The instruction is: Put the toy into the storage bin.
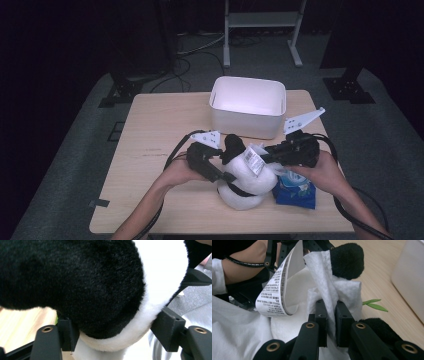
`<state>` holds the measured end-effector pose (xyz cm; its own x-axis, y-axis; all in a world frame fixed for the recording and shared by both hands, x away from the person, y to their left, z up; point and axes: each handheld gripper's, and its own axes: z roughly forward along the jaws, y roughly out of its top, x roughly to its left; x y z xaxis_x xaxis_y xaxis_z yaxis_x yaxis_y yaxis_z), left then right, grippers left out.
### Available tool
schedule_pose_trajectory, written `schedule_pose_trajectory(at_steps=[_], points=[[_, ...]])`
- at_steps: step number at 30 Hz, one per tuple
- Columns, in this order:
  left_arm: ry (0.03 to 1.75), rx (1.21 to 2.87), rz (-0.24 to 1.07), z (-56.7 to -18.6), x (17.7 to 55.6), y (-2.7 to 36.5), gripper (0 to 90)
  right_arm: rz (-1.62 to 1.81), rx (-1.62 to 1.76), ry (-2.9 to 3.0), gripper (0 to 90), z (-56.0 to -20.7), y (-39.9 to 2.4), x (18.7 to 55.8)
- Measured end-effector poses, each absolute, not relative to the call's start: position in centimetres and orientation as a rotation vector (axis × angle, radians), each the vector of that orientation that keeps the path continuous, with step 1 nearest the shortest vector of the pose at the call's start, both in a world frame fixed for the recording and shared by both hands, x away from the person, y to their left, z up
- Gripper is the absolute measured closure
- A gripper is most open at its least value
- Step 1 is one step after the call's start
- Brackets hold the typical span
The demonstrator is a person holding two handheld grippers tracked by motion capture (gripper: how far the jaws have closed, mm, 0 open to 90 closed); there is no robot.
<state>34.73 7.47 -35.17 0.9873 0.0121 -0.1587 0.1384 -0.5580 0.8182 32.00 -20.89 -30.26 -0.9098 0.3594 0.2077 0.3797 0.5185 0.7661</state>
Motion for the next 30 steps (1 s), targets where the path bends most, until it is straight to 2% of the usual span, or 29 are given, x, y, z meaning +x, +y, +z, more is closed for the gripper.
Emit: schedule_pose_trajectory(at_steps=[6,12,17,30], points=[[0.109,2.197,-0.058,-33.2,34.7,9.7,33.0,-1.41,-0.643,-2.718,82.0,-30.5,-19.8,32.6],[0.146,2.293,-0.01,-33.2,34.6,11.2,32.5,-1.349,-0.637,-2.692,82.2,-32.8,-17.5,33.7],[0.145,2.305,-0.003,-33.8,34.4,10.8,31.6,-1.281,-0.663,-2.701,82.2,-34.2,-17.2,34.4],[0.076,2.348,-0.03,-34.8,34.1,7.3,29.0,-1.39,-0.638,-2.689,82.1,-31.7,-17.6,33.8]])
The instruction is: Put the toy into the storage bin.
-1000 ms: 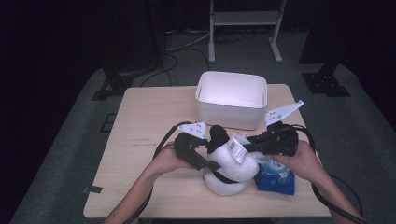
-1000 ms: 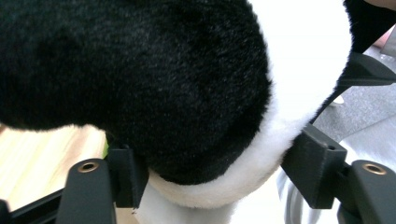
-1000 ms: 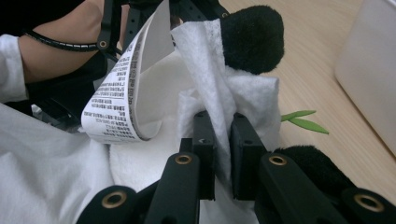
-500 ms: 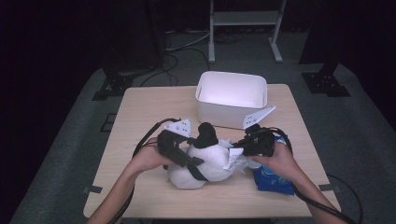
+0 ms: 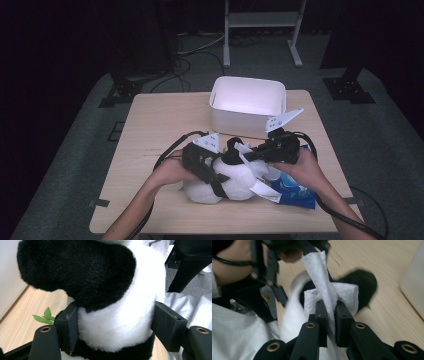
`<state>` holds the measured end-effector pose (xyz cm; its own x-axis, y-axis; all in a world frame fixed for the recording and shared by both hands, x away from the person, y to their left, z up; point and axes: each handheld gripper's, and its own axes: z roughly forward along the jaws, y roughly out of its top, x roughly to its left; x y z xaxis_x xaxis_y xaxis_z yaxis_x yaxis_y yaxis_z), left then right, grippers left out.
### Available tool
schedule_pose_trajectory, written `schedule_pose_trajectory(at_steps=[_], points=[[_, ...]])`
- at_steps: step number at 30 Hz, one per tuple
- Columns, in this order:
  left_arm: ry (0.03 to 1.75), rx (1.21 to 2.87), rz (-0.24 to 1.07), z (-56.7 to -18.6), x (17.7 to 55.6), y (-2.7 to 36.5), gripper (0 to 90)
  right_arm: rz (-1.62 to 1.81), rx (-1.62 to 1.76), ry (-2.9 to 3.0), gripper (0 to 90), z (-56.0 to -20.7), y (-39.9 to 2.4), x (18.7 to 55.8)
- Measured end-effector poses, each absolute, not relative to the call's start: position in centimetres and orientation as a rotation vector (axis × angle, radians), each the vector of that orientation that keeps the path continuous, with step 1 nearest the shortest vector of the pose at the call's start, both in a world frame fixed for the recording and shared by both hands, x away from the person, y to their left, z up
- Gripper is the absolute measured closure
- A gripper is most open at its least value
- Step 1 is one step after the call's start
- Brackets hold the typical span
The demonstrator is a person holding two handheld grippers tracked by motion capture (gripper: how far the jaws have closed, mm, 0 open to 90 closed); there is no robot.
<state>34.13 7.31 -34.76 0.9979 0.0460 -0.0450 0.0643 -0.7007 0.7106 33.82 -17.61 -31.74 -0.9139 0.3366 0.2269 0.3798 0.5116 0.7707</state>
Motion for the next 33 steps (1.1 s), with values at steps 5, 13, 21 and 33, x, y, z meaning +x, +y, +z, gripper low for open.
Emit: schedule_pose_trajectory(at_steps=[5,13,21,33], points=[[0.051,2.373,-0.044,-35.4,34.1,5.9,28.6,-1.364,-0.575,-2.702,82.0,-31.6,-16.1,33.4],[0.068,2.391,-0.07,-36.3,34.4,5.2,26.2,-1.249,-0.591,-2.716,81.9,-34.2,-15.8,33.5],[0.111,2.434,-0.017,-36.1,34.0,6.2,20.3,-1.244,-0.606,-2.722,81.9,-34.8,-16.4,33.2],[0.166,2.353,-0.014,-36.3,33.8,9.5,18.5,-1.236,-0.636,-2.712,81.9,-35.3,-17.4,33.3]])
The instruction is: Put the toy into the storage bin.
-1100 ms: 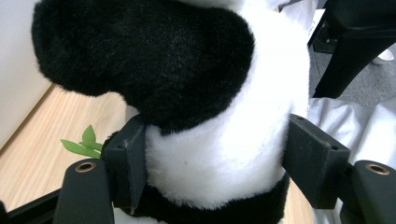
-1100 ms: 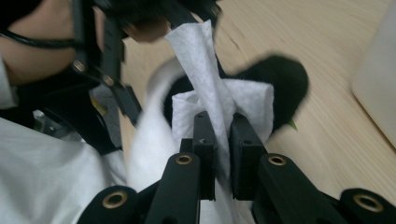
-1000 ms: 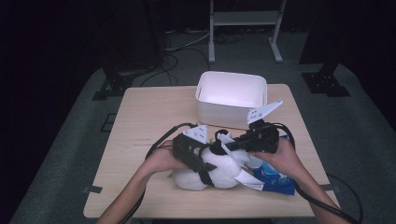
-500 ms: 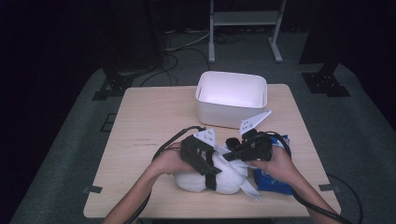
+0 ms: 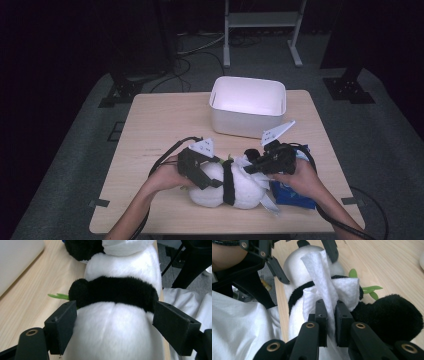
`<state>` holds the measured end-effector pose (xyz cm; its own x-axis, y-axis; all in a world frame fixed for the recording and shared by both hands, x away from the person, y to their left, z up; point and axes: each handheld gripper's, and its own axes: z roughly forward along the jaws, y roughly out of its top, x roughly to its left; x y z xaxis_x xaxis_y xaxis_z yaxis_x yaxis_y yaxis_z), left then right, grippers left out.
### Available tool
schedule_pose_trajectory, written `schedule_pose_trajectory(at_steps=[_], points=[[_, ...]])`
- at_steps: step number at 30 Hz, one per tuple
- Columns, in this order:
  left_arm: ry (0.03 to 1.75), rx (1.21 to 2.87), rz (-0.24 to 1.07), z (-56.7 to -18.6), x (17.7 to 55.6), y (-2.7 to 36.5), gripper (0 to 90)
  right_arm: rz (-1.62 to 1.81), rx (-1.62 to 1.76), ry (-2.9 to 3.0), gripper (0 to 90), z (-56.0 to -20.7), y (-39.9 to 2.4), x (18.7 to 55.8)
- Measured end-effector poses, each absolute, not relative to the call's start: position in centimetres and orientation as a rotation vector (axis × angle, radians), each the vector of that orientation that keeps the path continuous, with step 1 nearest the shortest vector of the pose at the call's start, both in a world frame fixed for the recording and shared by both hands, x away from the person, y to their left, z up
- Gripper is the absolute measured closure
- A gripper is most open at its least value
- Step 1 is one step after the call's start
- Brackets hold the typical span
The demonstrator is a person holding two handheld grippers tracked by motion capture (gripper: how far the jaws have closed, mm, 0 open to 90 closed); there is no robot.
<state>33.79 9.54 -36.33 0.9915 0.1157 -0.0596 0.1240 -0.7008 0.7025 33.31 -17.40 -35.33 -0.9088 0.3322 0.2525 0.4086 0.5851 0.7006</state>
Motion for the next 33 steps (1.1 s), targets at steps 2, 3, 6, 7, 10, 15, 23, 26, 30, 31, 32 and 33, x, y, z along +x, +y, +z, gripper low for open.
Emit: schedule_pose_trajectory(at_steps=[2,3,6,7,10,15,23,26,30,31,32,33], points=[[0.173,2.349,-0.005,-36.2,33.8,9.8,17.5,-1.233,-0.647,-2.716,82.0,-35.4,-17.5,33.4],[0.178,2.344,0.002,-36.1,33.8,10.0,17.1,-1.232,-0.654,-2.716,82.0,-35.5,-17.6,33.4],[0.192,2.337,0.008,-35.8,33.8,10.5,15.2,-1.237,-0.677,-2.713,82.1,-35.7,-18.2,33.5],[0.193,2.333,0.007,-35.8,33.8,10.5,15.2,-1.237,-0.687,-2.705,82.1,-35.8,-18.4,33.6],[0.196,2.331,0.016,-35.6,33.6,10.7,13.7,-1.242,-0.702,-2.704,82.1,-35.9,-19.0,33.5],[0.209,2.325,0.018,-35.5,33.5,11.1,12.3,-1.241,-0.734,-2.708,82.1,-36.2,-19.8,33.4],[0.239,2.311,-0.004,-35.9,33.6,11.5,9.3,-1.231,-0.775,-2.705,82.2,-36.7,-21.1,33.2],[0.234,2.307,-0.02,-36.0,33.8,11.7,8.7,-1.228,-0.783,-2.698,82.2,-36.8,-21.4,33.1],[0.245,2.306,-0.066,-36.5,34.1,11.6,4.9,-1.215,-0.79,-2.704,82.2,-37.0,-21.8,33.0],[0.252,2.316,-0.083,-36.8,34.2,11.6,3.5,-1.21,-0.794,-2.707,82.3,-37.0,-21.9,32.9],[0.256,2.319,-0.097,-37.0,34.3,11.5,1.9,-1.203,-0.8,-2.711,82.2,-37.1,-22.1,32.9],[0.257,2.318,-0.116,-37.2,34.4,11.5,1.4,-1.2,-0.802,-2.708,82.3,-37.1,-22.2,32.8]])
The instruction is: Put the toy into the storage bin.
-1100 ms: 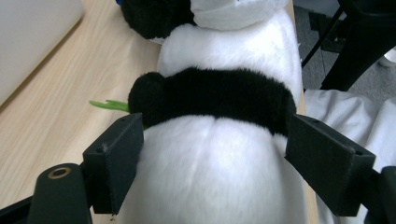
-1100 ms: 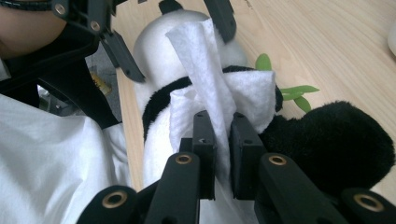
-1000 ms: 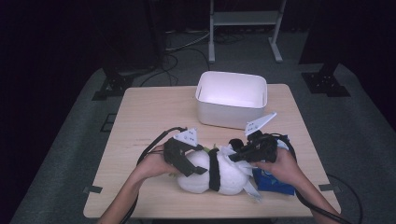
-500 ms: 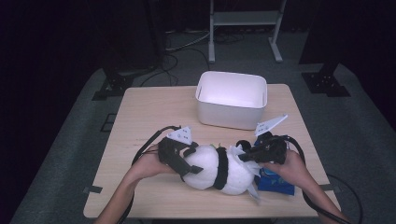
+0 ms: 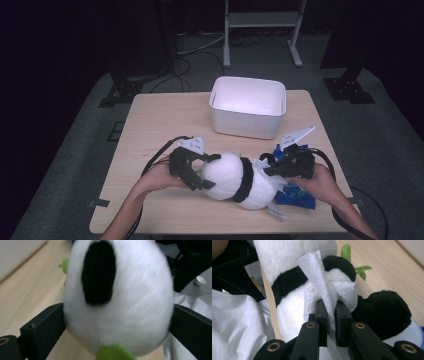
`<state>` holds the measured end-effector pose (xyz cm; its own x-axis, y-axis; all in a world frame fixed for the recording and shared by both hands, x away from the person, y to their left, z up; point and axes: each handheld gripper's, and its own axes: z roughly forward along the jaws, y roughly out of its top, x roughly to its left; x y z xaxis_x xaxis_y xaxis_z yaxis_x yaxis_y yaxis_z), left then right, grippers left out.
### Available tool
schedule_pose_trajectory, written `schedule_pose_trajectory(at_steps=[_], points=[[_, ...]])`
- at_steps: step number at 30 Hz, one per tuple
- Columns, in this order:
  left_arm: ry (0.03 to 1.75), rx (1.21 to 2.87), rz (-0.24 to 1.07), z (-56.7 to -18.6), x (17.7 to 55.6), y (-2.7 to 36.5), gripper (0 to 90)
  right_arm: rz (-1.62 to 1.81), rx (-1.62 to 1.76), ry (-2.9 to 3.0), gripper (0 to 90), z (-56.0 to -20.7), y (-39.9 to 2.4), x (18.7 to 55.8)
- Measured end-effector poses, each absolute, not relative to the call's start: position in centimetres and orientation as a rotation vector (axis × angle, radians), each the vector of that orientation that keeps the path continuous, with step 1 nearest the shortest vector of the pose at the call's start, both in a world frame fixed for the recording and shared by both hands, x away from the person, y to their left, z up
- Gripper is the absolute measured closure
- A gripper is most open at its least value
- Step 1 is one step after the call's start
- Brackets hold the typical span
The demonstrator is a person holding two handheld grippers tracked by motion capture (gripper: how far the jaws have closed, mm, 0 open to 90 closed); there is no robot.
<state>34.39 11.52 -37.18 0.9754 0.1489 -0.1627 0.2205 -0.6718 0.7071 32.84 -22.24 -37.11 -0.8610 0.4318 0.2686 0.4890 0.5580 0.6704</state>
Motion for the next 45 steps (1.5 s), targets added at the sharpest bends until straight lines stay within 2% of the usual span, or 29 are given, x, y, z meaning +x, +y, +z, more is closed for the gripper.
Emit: schedule_pose_trajectory(at_steps=[4,9,13,35,45], points=[[0.265,2.277,-0.166,-37.7,34.9,11.5,1.2,-1.199,-0.819,-2.689,82.2,-37.4,-22.8,32.7],[0.218,2.248,-0.143,-37.1,34.7,11.5,18.3,-1.214,-0.824,-2.675,82.2,-37.5,-23.1,32.5],[0.204,2.242,-0.112,-36.3,34.7,11.6,20.9,-1.249,-0.821,-2.641,82.3,-37.7,-23.1,32.6],[0.199,2.243,0.055,-31.8,33.9,13.4,22.0,-1.316,-0.739,-2.571,82.4,-40.1,-18.7,34.0],[0.165,2.243,0.053,-31.7,33.8,12.3,21.8,-1.356,-0.677,-2.628,82.4,-36.7,-17.9,33.9]])
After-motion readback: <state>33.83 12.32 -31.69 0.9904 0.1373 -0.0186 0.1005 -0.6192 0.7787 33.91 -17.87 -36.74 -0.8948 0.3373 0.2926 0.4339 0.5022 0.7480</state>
